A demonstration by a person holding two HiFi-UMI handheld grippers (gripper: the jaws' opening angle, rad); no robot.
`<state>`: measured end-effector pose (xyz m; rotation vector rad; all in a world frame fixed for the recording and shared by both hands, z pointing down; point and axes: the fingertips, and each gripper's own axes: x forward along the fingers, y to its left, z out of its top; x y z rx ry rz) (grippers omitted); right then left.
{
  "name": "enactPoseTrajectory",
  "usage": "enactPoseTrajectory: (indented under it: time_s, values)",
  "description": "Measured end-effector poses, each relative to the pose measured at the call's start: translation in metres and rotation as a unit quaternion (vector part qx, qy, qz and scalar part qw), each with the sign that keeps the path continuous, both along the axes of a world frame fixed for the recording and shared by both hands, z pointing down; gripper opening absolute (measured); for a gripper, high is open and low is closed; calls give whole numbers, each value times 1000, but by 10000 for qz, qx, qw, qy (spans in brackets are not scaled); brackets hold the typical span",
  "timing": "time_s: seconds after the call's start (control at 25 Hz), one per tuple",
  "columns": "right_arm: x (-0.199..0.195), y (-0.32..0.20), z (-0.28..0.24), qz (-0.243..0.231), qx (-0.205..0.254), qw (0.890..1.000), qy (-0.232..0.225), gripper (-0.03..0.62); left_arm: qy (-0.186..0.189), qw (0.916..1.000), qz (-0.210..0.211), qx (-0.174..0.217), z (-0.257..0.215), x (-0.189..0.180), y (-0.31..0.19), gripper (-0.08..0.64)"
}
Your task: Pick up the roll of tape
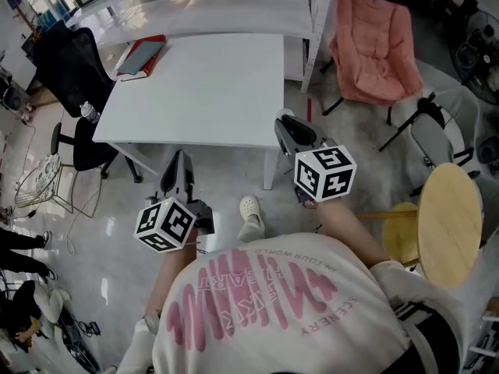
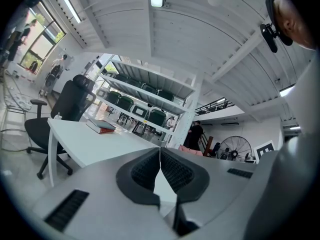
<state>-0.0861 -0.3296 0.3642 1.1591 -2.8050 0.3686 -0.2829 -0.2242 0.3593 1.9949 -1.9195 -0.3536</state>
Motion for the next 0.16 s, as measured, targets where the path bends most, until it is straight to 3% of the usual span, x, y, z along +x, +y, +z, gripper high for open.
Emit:
enactPoseTrajectory:
  time_s: [0.16]
  values:
    - [1,-4,-2,4,22,10000,3,73,-1,10000,18,10,-2,3,-3,25]
